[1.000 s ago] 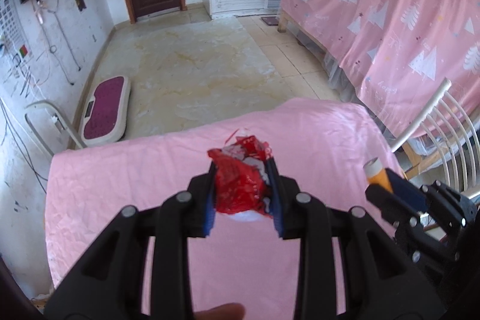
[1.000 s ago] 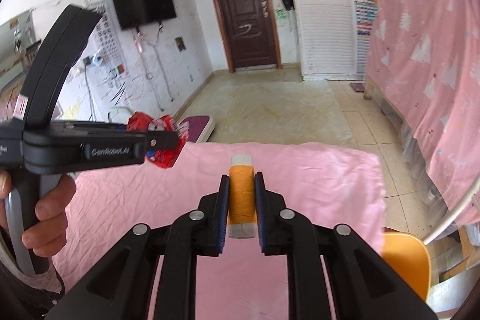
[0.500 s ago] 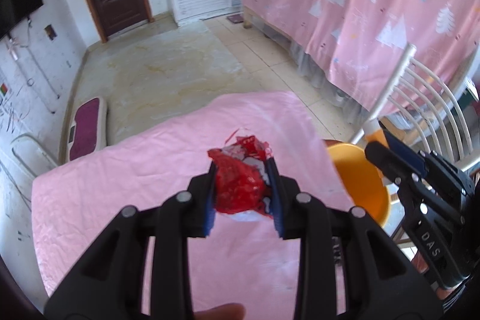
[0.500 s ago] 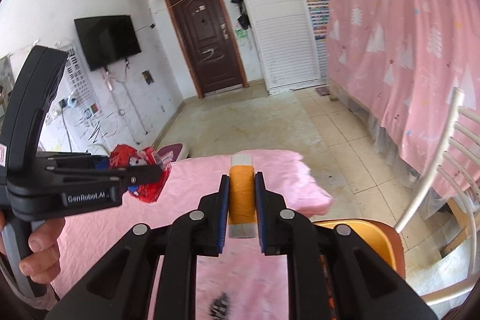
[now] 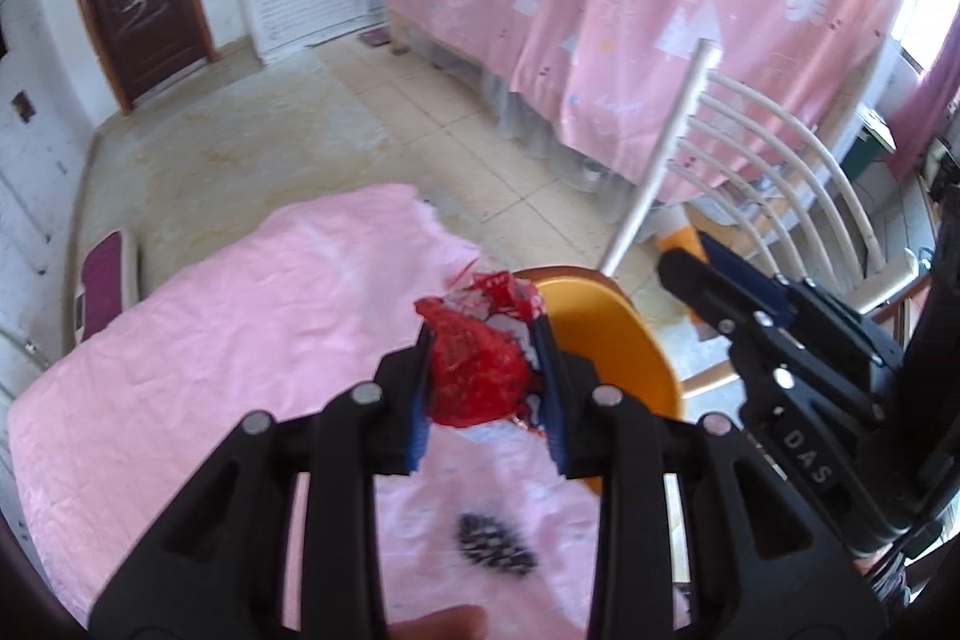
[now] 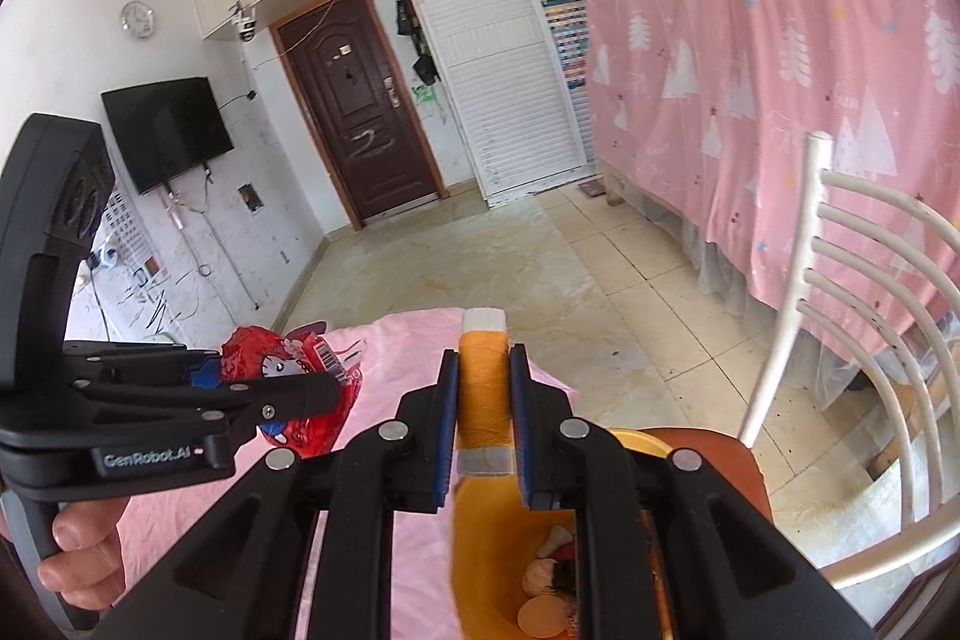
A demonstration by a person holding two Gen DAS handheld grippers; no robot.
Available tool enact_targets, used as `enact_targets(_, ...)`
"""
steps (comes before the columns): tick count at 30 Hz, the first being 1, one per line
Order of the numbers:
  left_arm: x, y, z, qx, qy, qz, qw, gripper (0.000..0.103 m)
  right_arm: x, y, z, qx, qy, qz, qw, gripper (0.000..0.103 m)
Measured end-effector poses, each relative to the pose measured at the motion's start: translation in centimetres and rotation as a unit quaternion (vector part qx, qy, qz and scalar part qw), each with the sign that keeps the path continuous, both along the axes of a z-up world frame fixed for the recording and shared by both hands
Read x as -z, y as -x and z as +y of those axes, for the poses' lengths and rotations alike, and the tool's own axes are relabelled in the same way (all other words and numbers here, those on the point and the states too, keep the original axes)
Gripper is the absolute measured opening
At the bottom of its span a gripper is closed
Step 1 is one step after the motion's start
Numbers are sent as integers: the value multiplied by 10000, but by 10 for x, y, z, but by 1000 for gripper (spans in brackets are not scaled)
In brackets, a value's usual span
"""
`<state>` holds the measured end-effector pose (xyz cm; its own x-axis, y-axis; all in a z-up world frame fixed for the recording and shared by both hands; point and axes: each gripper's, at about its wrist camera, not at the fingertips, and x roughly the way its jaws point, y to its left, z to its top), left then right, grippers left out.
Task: Collect trash
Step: 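Carry the red wrapper and orange tube to the basin and open both tools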
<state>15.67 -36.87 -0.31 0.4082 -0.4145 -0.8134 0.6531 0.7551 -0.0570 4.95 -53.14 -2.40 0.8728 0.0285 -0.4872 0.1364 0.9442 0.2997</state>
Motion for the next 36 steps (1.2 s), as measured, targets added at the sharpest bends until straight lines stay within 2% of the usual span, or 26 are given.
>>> enact_targets(8,7,10,-38,320,100,136,9993,29,15,10,-26,224,-135,86,9996,6)
enact_targets(12,14,9,-48,341,45,226,9992,41,22,12,-30,254,-196,140,9994,6)
enact_targets(15,16,8,-47,308,22,208,9993,44,26,11,-28,231,-211,168,9994,6)
enact_targets(24,6,10,-15,-36,158,27,9999,44,28,1,-23,129,-199,294,9993,6)
enact_targets(31,-12,22,14,-268,398,-179,9987,44,31,-11,-18,115,-202,459,9987,7)
enact_targets(35,-20,29,33,-479,488,-353,9970,57,33,-16,-12,99,-123,575,9982,10)
enact_targets(36,-21,31,41,-559,520,-370,9964,58,32,-18,-8,78,-74,592,9982,14)
